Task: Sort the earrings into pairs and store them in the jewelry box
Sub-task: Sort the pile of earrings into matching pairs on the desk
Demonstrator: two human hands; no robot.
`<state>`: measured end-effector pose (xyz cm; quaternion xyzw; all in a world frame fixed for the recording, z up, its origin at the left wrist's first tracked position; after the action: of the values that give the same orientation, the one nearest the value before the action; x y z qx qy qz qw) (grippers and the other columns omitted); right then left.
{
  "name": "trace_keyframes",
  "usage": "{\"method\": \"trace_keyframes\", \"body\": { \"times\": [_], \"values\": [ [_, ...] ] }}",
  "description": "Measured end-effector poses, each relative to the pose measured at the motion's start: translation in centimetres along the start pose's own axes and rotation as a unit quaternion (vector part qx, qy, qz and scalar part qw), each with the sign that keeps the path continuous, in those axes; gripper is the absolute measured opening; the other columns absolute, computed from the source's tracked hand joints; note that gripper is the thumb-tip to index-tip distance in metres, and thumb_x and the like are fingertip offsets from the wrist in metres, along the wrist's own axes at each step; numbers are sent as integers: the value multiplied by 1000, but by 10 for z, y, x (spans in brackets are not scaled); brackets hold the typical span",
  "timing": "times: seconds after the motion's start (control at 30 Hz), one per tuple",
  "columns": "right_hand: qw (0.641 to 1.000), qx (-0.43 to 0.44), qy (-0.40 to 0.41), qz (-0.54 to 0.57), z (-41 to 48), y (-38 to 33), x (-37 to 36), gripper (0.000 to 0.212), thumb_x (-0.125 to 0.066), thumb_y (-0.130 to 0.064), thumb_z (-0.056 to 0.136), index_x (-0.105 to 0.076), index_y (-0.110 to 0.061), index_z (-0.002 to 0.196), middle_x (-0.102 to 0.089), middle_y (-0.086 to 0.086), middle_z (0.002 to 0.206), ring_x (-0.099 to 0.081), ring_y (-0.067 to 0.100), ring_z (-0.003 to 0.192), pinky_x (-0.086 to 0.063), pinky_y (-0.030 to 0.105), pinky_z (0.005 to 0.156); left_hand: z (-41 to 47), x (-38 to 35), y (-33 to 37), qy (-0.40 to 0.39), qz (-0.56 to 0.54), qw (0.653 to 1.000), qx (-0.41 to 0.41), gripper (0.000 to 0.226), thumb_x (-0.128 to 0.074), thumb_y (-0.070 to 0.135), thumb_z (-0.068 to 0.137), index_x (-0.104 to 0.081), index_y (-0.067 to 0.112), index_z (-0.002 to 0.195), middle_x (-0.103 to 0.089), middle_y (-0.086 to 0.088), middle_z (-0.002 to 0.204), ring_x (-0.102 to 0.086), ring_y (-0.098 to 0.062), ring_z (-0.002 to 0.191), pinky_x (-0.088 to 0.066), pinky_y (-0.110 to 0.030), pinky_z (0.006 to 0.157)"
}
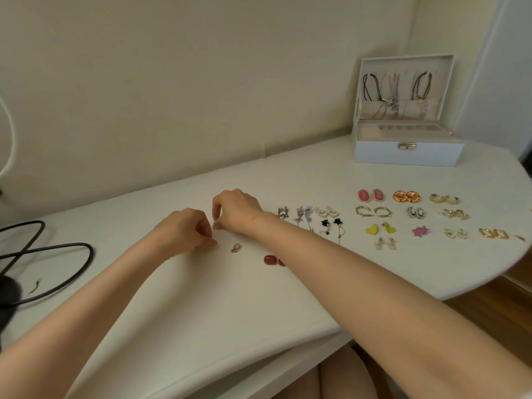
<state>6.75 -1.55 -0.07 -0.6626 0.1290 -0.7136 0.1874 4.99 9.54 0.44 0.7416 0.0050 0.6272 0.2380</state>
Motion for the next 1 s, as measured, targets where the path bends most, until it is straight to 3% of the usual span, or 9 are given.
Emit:
{"method": "trace_keyframes", "body": {
  "times": [0.13, 0.23, 0.33, 0.43, 0.57, 0.7, 0.77, 0.87, 1.0],
  "values": [
    [1000, -5, -4, 3, 3, 0, -2, 17, -67, -12, 81, -67, -11, 98, -66, 7, 106, -62, 26, 96, -45, 29, 72, -6, -3, 12, -21, -59, 998, -32, 13, -74, 19, 76, -62, 17, 77, -56, 4, 73, -49, -7, 66, -36, -17, 58],
    [1000, 2, -10, -10, -1, 2, 2, 18, -57, -10, 84, -64, -8, 101, -64, 8, 107, -61, 27, 96, -50, 33, 78, -10, -9, 20, -35, -109, 993, -44, 18, -76, 22, 74, -65, 11, 82, -58, 2, 73, -49, -9, 67, -36, -19, 62],
    [999, 3, 6, 32, -7, 11, 16, 2, -62, -12, 80, -60, -12, 82, -65, 6, 101, -61, 24, 94, -51, 34, 78, -9, -14, 25, -17, -116, 991, -58, 19, -75, 28, 75, -62, 14, 76, -61, 1, 74, -50, -11, 67, -36, -22, 62],
    [995, -6, 30, 90, -19, 20, 34, 16, -63, -9, 77, -51, -17, 70, -64, 2, 86, -61, 19, 88, -49, 31, 72, -7, -19, 29, -13, -82, 993, -79, 14, -72, 26, 78, -60, 18, 81, -60, 4, 74, -51, -6, 65, -36, -17, 58],
    [987, -7, 51, 149, -41, 32, 53, 14, -62, -2, 75, -55, -13, 70, -62, -2, 70, -58, 12, 73, -49, 28, 68, -4, -20, 34, -11, -56, 993, -106, 18, -72, 19, 78, -55, 22, 71, -60, 2, 76, -51, -12, 69, -38, -19, 62],
    [977, -9, 57, 206, -61, 45, 63, 7, -64, 1, 77, -65, -5, 80, -65, 1, 70, -60, 8, 63, -46, 11, 52, -4, -21, 39, -12, -34, 992, -121, 23, -70, 18, 80, -51, 24, 68, -56, 9, 71, -49, -7, 66, -36, -12, 56],
    [974, -8, 53, 221, -69, 51, 66, 12, -67, 0, 78, -69, -6, 88, -65, 2, 71, -60, 6, 61, -44, 7, 52, -3, -19, 43, 3, -39, 990, -132, 22, -68, 16, 81, -52, 24, 69, -59, 9, 73, -52, -10, 69, -39, -15, 60],
    [973, -7, 40, 229, -80, 60, 70, 16, -68, -3, 80, -74, -10, 93, -69, 3, 77, -61, 4, 65, -47, 8, 58, -4, -14, 56, 35, -94, 981, -165, 17, -65, 11, 83, -53, 19, 73, -68, 4, 77, -61, -16, 76, -47, -27, 73],
    [963, -12, 42, 266, -95, 77, 80, 13, -67, -3, 81, -75, -13, 85, -71, 4, 77, -63, 6, 65, -49, 15, 60, -6, -11, 82, 34, -225, 954, -197, 10, -67, 12, 83, -57, 9, 80, -71, -2, 74, -59, -4, 60, -46, -14, 62]
  ]
}}
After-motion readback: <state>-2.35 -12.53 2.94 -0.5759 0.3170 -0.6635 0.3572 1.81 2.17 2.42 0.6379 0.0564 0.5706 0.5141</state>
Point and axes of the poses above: each hand's wrist, its own z-axis towards the middle knuckle, its own x-axis out of the back of the hand, y = z × x, the point moved 5 cm from there along z, towards the middle knuckle
